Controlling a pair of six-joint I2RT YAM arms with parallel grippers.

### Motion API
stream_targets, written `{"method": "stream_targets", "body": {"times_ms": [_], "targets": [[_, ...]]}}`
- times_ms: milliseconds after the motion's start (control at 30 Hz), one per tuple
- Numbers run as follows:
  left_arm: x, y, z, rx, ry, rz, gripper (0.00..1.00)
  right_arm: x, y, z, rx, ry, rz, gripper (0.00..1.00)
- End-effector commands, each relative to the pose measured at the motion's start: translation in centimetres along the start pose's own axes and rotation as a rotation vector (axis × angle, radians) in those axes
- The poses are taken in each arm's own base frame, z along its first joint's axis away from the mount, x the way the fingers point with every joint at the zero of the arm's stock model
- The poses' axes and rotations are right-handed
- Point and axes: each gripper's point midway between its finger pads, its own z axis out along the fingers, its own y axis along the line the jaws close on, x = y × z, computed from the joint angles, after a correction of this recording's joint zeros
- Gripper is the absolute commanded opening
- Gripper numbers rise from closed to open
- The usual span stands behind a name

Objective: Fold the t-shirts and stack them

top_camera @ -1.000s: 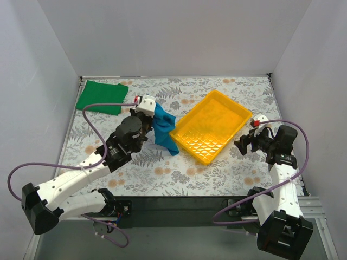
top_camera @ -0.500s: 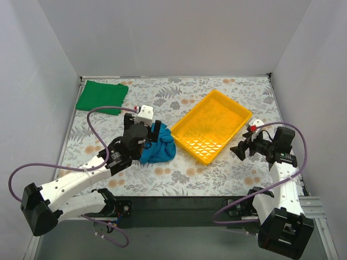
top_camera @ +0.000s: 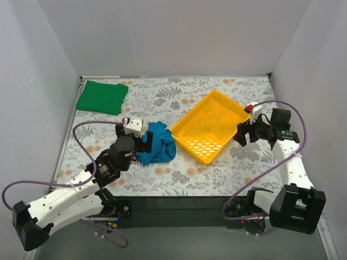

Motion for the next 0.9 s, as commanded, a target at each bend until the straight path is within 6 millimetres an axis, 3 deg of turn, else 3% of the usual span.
{"method": "stream_targets", "body": {"times_ms": [0,100,233,300,400,500,667,800,867], "targets": [[-0.1,-0.5,0.3,0.025,-0.008,0.003,0.86,-1.6,-2.1,0.3,0.110,-0.005,0.169,0.89],[0.0,-0.9,0.4,0.042,0.001,0.012,0.86,-1.8,-2.2,1.2,0.122,0.011,0.254,0.90],[-0.1,-0.8,0.3,0.041,-0.004,0.013,0.86,0.1,-3.4,2.7,0.252,0.066,0.420,0.90],[-0.1,-0.9,0.3,0.044,-0.004,0.012,0.86,0.6,-2.8,3.7,0.250,0.067,0.499,0.90],[0.0,-0.9,0.4,0.044,-0.001,0.016,0.86,0.5,-2.1,5.2,0.206,0.066,0.517,0.89],[0.1,-1.0,0.4,0.047,0.004,0.019,0.86,0.8,-2.9,6.1,0.235,0.088,0.539,0.89],[0.4,-1.0,0.5,0.047,0.013,0.024,0.86,2.7,-3.3,8.0,0.220,0.163,0.592,0.79],[0.6,-1.1,0.6,0.048,0.017,0.027,0.86,3.4,-4.0,8.4,0.250,0.191,0.601,0.73],[0.6,-1.1,0.6,0.050,0.018,0.028,0.86,3.4,-4.4,8.3,0.269,0.191,0.592,0.65]]}}
